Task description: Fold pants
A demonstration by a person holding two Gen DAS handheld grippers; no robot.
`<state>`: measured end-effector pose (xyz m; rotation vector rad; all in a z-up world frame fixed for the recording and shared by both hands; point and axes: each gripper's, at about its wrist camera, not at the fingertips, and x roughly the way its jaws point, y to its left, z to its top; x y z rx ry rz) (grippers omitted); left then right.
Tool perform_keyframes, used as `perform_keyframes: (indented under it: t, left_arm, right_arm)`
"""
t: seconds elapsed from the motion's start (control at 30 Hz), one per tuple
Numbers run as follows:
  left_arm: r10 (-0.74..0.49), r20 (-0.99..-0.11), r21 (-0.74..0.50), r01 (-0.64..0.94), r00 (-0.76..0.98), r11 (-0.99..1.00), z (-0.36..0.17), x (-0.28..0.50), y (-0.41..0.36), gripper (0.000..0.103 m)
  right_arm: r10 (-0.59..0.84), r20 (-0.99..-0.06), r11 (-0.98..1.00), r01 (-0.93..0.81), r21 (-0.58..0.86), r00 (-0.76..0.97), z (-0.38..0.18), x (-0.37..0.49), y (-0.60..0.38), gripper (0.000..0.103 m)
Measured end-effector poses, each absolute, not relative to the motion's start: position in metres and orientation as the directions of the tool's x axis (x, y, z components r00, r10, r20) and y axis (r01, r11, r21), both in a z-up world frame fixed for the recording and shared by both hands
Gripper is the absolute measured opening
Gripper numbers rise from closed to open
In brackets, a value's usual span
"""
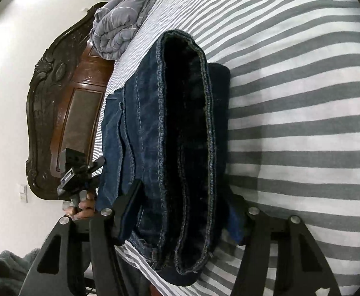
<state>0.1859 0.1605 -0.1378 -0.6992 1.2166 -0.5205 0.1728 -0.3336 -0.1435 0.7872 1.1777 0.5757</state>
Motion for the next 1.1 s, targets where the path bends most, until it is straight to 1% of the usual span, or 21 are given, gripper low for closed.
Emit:
perform_keyframes:
  t: [0.1,0.13,0.2,0.23,0.27,0.33,0.37,0.5,0.6,0.67,0.73,0.83,1.0,1.1]
  left_arm:
    - [-0.679,-0.674,-0.707,0.012,0.289,0.707,-0.136,0.189,0.152,0.069]
    - [-0.658,-0.695,-0.682,0.024,0.289,0.731,-0.134,0.190,0.146,0.069]
    - [-0.598,-0.740,-0.613,0.057,0.310,0.788,-0.125,0.188,0.133,0.069]
    - [-0.552,-0.772,-0.555,0.087,0.316,0.827,-0.120,0.187,0.122,0.068]
    - [-0.511,-0.796,-0.504,0.111,0.326,0.857,-0.116,0.185,0.113,0.064]
    - [-0.455,-0.822,-0.437,0.133,0.341,0.889,-0.111,0.182,0.104,0.062]
    - [-0.440,-0.827,-0.419,0.137,0.350,0.897,-0.109,0.181,0.101,0.059]
    - [-0.426,-0.822,-0.409,0.128,0.379,0.903,-0.098,0.175,0.100,0.043]
    - [-0.382,-0.828,-0.353,0.148,0.411,0.924,-0.087,0.169,0.090,0.036]
    - [-0.361,-0.828,-0.323,0.161,0.429,0.932,-0.083,0.167,0.085,0.032]
    - [-0.352,-0.824,-0.310,0.165,0.443,0.936,-0.077,0.165,0.080,0.030]
    - [-0.355,-0.815,-0.311,0.170,0.458,0.935,-0.069,0.163,0.075,0.029]
    - [-0.343,-0.794,-0.257,0.234,0.502,0.937,-0.049,0.161,0.054,0.028]
    - [-0.346,-0.782,-0.259,0.235,0.519,0.937,-0.041,0.172,0.051,0.028]
  right_arm:
    - [0.747,-0.590,0.618,0.008,0.786,0.307,-0.145,0.175,-0.333,0.054]
    - [0.741,-0.594,0.622,0.013,0.783,0.313,-0.145,0.176,-0.332,0.054]
    - [0.726,-0.608,0.637,0.019,0.771,0.322,-0.144,0.178,-0.329,0.051]
    - [0.720,-0.614,0.643,0.023,0.766,0.323,-0.144,0.176,-0.328,0.049]
    - [0.713,-0.622,0.652,0.020,0.758,0.325,-0.142,0.176,-0.326,0.048]
    - [0.704,-0.629,0.660,0.023,0.751,0.330,-0.140,0.173,-0.325,0.042]
    - [0.700,-0.631,0.661,0.032,0.750,0.334,-0.138,0.172,-0.325,0.041]
    - [0.661,-0.663,0.702,0.024,0.712,0.352,-0.125,0.168,-0.316,0.034]
    - [0.628,-0.687,0.736,0.010,0.677,0.366,-0.110,0.166,-0.308,0.027]
    - [0.602,-0.705,0.762,-0.005,0.648,0.374,-0.099,0.165,-0.302,0.026]
    - [0.565,-0.734,0.797,-0.017,0.604,0.378,-0.089,0.165,-0.294,0.025]
    - [0.534,-0.752,0.824,-0.039,0.565,0.387,-0.078,0.163,-0.286,0.025]
    - [0.524,-0.751,0.833,-0.057,0.551,0.401,-0.066,0.165,-0.285,0.025]
    - [0.522,-0.739,0.830,-0.053,0.555,0.427,-0.056,0.169,-0.288,0.024]
